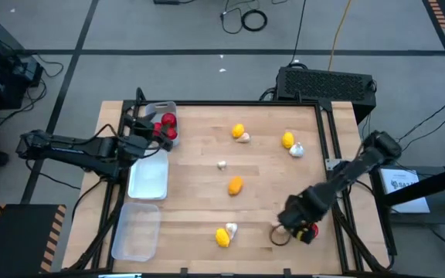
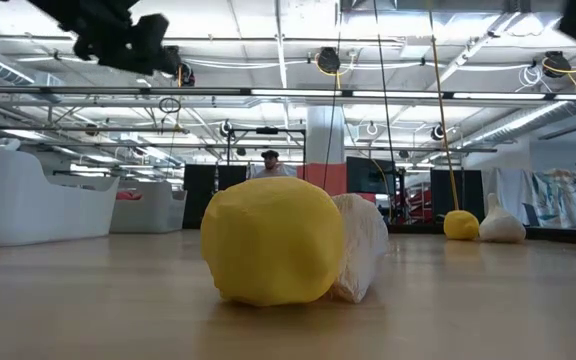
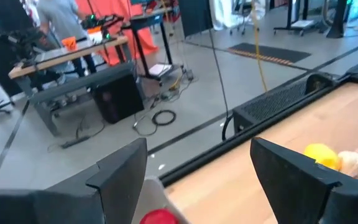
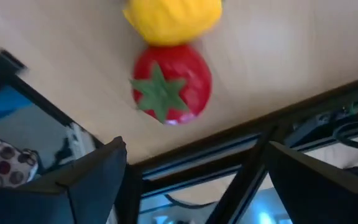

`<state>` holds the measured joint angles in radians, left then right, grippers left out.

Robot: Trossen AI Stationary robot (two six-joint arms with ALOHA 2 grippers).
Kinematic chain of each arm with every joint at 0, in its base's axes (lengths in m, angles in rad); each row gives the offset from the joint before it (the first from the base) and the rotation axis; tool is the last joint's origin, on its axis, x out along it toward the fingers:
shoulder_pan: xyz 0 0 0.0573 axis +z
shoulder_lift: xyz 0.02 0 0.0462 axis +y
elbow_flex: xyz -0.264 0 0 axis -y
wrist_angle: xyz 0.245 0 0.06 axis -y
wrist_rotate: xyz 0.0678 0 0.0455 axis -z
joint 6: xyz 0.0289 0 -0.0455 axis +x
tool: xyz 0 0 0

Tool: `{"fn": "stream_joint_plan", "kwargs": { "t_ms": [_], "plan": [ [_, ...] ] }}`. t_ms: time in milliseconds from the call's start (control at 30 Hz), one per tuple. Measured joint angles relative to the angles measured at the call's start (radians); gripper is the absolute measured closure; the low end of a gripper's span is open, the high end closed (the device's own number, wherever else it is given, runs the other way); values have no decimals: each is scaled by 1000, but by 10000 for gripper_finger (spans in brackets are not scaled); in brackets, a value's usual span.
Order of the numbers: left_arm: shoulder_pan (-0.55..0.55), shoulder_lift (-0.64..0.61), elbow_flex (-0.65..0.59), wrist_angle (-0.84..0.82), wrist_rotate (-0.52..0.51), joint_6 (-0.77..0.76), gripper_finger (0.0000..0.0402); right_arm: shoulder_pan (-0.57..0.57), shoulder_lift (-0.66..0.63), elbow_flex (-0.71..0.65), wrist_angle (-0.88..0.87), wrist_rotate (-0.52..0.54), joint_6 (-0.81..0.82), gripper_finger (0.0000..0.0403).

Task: Sort produce into baskets
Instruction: Put the tomato into the gray bin

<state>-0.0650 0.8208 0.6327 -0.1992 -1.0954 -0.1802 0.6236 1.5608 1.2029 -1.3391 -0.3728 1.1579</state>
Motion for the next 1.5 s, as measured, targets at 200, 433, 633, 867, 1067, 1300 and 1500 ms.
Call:
{"fn": "stream_joint_plan", "kwargs": {
  "t_ms": [200,433,633,867,1067,1300,1500],
  "plan": [
    [16,78,0,179,13,136,109,76,-25,-104,84,-25,12,35],
    [113,161,0,292,139,187,109,83,-26,-109,141,-71,10,35],
    [171,211,0,296,243,186,109,96,-26,-109,144,-67,-52,35],
    [203,231,0,330,428,161,109,124,-26,-109,184,3,-83,35],
    [202,259,0,482,695,167,109,154,-26,-109,227,2,-4,35],
    [202,340,0,632,806,167,109,183,-26,-109,236,5,-13,35],
    [200,391,1,722,815,167,109,212,-26,-109,232,6,1,35]
  ]
}}
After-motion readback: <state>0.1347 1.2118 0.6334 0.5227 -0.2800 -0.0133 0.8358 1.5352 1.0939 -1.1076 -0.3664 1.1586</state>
